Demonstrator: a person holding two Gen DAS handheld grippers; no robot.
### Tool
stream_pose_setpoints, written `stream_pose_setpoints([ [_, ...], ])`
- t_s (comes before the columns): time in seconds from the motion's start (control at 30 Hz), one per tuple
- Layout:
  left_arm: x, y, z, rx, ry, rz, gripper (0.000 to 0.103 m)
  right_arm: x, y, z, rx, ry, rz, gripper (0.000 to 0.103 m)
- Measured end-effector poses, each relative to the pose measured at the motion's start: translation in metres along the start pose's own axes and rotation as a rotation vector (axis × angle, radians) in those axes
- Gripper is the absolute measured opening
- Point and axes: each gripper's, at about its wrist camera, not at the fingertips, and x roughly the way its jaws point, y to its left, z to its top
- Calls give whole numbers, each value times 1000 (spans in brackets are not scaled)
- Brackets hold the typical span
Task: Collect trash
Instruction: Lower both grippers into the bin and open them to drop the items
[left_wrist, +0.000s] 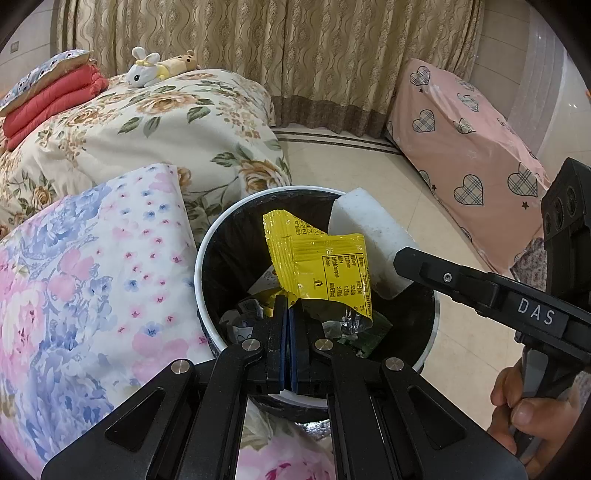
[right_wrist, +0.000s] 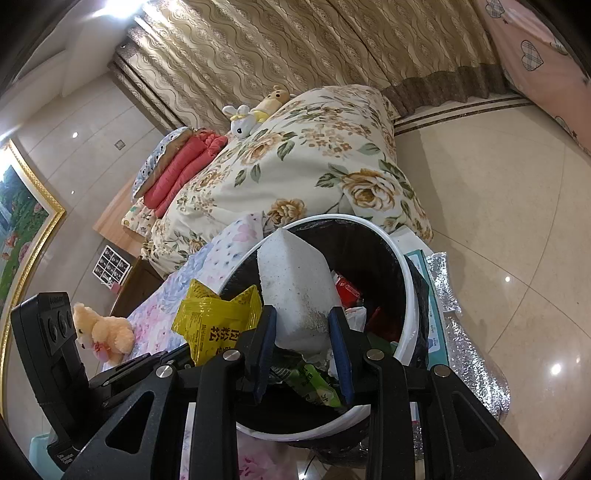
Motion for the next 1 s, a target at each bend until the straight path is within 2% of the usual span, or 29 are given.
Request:
stream_pose_setpoints([
  [0.53,3,0,-2,6,7,-3,1,4,-3,-1,14,10,3,33],
  [0.63,2,-1,-2,4,10,-1,8,5,-6,-1,31,14,8,38],
  [0.7,0,-1,-2,-2,6,9,34,6,-8,-1,46,19,8,41],
  [0.73,-2,-1,-2,-3,-3,14,39,5,-8,-1,46,17,5,41],
  [0.8,-6,-1,-4,2,-17,27,41,2,-7,-1,48,11,4,46],
  [0.93,-12,1,-6,-1,-22,31,41,-4,-5,-2,50,-1,4,50],
  [1.0,-15,2,-7,-4,-25,33,42,-6,-3,-3,52,-7,4,56],
])
